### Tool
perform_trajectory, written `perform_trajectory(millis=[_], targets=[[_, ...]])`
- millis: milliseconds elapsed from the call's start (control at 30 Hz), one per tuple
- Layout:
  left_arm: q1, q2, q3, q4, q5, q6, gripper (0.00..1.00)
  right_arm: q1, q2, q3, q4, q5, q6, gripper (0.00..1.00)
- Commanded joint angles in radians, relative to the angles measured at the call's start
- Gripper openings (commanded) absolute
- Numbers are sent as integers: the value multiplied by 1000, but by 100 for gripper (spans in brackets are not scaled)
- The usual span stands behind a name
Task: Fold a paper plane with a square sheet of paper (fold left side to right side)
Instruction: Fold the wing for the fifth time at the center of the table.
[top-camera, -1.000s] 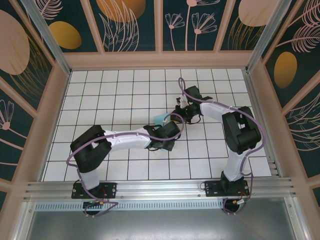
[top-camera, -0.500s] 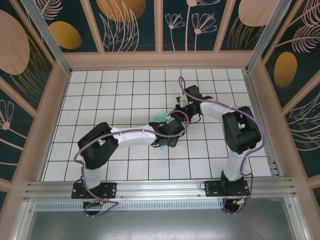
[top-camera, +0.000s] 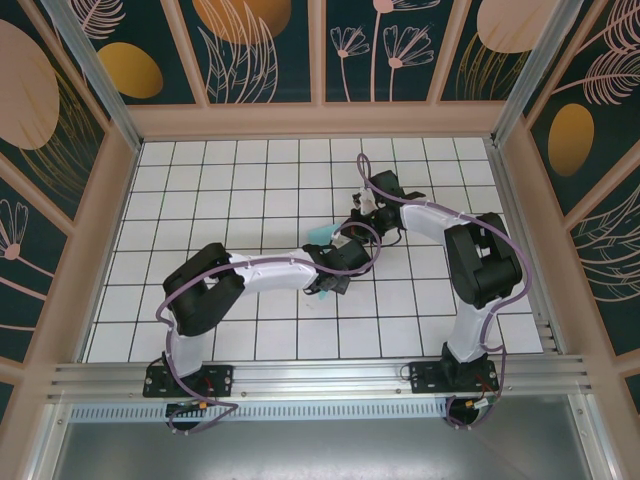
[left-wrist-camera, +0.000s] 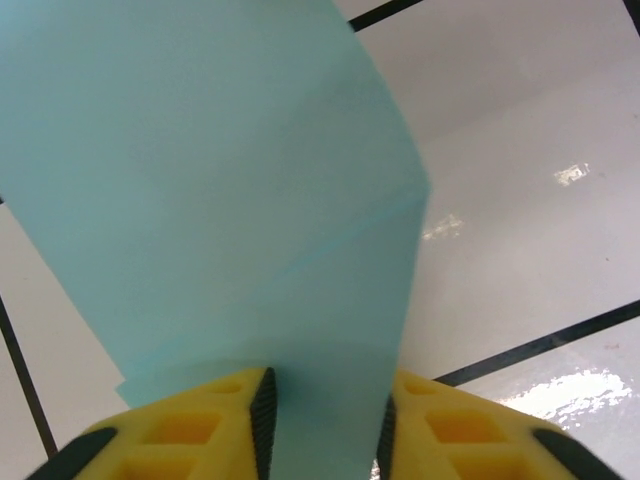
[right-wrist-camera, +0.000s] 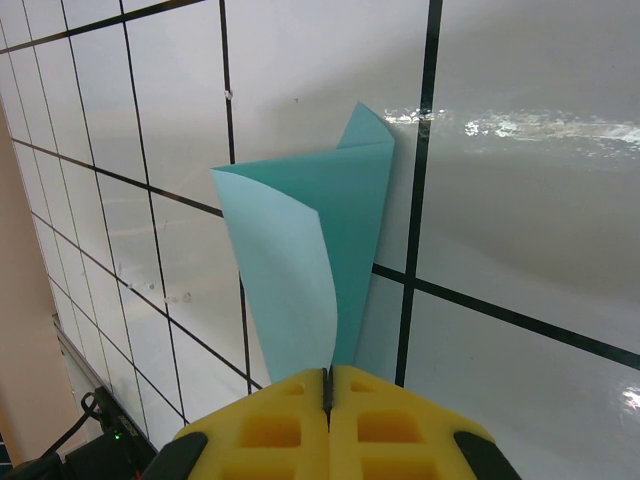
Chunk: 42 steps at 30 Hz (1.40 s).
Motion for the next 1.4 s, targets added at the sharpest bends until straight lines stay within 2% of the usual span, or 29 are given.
perform_trajectory(millis=[0,100,200,367,500,633,733,1100,1367], targets=[[9,9,17,-6,10,4,27,2,11,26,-33,-6,-3,0],[10,1,15,4,30,7,22,0,10,35,-48,7,-13,0],[9,-7,14,21,57,10,13,-4,1,39,-52,11,-18,0],[35,-41,-17,73,130,4,0,-20,-37,31,-56,25,-32,8],[78,-89,-67,158,246,-7,0,-51,-115,-5,-36,57,-45,24],[118,-129,-112,249,374,-22,0,-101,-219,-82,17,73,-47,46],[153,-152,-146,326,473,-47,0,-123,-263,-136,42,76,-59,55],[263,-157,-255,566,741,-134,0,-115,-342,-356,263,14,-36,62],[319,-182,-365,683,815,-183,0,-62,-285,-391,354,-15,-2,62]])
